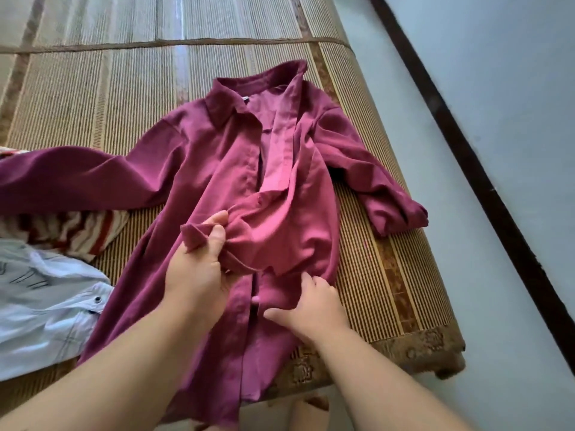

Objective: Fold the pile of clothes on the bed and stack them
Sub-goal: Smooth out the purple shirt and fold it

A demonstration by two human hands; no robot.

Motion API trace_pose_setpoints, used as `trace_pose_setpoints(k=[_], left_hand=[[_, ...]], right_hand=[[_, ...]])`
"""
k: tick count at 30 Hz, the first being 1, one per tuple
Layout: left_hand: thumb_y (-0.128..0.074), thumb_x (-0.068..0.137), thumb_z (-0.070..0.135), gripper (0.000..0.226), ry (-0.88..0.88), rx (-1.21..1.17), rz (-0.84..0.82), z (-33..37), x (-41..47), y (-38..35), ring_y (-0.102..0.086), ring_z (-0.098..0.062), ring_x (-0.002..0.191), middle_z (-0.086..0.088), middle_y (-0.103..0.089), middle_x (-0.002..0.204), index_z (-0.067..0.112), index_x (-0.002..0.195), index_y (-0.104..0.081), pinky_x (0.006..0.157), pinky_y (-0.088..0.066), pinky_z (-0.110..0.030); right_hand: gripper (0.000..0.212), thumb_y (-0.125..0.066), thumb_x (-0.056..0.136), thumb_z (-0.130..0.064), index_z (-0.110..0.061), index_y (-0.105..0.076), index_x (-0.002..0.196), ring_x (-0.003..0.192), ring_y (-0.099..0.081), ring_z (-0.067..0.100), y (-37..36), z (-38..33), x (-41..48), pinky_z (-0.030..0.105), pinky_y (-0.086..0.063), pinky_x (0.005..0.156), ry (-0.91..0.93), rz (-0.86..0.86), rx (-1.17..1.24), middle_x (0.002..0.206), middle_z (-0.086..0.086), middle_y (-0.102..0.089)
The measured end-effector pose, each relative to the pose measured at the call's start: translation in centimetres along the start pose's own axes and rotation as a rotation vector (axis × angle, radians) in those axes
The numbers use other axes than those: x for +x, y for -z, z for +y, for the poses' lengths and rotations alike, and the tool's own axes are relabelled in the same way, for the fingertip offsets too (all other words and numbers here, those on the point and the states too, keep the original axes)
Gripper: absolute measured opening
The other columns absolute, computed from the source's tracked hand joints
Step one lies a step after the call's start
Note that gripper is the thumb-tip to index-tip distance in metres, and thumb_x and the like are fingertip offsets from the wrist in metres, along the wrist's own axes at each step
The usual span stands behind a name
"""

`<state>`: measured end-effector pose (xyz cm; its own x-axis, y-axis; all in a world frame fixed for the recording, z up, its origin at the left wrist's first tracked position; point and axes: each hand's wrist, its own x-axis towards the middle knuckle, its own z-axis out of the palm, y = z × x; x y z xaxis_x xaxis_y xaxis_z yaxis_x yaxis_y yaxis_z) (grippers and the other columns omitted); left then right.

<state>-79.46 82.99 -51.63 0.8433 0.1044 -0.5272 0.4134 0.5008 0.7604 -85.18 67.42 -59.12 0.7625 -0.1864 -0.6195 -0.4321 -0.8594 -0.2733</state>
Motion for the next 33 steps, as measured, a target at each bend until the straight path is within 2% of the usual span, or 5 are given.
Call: trace_pose_setpoints(k=[10, 17, 22, 27, 33], left_hand=[[-0.049, 0.099, 0.013, 0.020, 0.005, -0.076, -0.016, 2.3, -0.6, -2.3, -0.071, -0.015, 0.079, -0.002, -0.073, 0.092, 0.023, 0.101, -0.066, 0.070, -0.059, -0.045], [-0.048, 0.099, 0.013, 0.021, 0.052, -0.096, 0.029, 2.2, -1.4, -2.5, -0.072, -0.015, 0.076, -0.002, -0.074, 0.087, 0.021, 0.100, -0.067, 0.061, -0.060, -0.041], [-0.048, 0.099, 0.012, 0.021, 0.052, -0.082, 0.014, 1.8, -2.0, -3.2, -0.073, -0.017, 0.073, -0.003, -0.075, 0.085, 0.020, 0.098, -0.067, 0.059, -0.060, -0.041], [-0.046, 0.099, 0.011, 0.022, 0.036, -0.141, -0.024, 3.7, -1.7, -3.3, -0.073, -0.018, 0.080, -0.007, -0.075, 0.094, 0.016, 0.100, -0.067, 0.059, -0.058, -0.040], [-0.044, 0.100, 0.009, 0.024, 0.065, -0.129, -0.002, 3.2, -1.4, -2.7, -0.071, -0.014, 0.074, -0.003, -0.074, 0.085, 0.018, 0.101, -0.066, 0.061, -0.060, -0.036]], right_hand=[[0.015, -0.053, 0.091, -0.029, -0.018, -0.062, 0.095, 0.115, -0.055, 0.027, -0.5, 0.7, -0.8, 0.035, -0.044, 0.093, 0.040, 0.177, 0.069, 0.121, 0.002, -0.061], [0.012, -0.064, 0.088, -0.036, -0.025, -0.061, 0.089, 0.086, -0.061, 0.015, 0.5, 5.9, -5.1, 0.026, -0.046, 0.069, -0.012, 0.327, 0.353, 0.083, -0.013, -0.061], [0.104, -0.069, 0.064, -0.068, -0.016, -0.030, 0.145, 0.126, -0.042, 0.027, -0.6, -3.7, -0.7, 0.037, -0.036, 0.102, -0.132, 0.318, 0.607, 0.135, 0.009, -0.043], [0.028, -0.048, 0.091, -0.029, -0.023, -0.061, 0.115, 0.103, -0.057, 0.032, 0.8, -3.4, 2.9, 0.035, -0.043, 0.080, -0.286, 0.430, 0.497, 0.111, 0.009, -0.061], [0.030, -0.067, 0.079, -0.001, -0.016, -0.072, 0.105, 0.086, -0.059, 0.022, 3.9, 4.5, -2.5, 0.020, -0.037, 0.072, 0.001, 0.670, 0.470, 0.096, 0.003, -0.067]])
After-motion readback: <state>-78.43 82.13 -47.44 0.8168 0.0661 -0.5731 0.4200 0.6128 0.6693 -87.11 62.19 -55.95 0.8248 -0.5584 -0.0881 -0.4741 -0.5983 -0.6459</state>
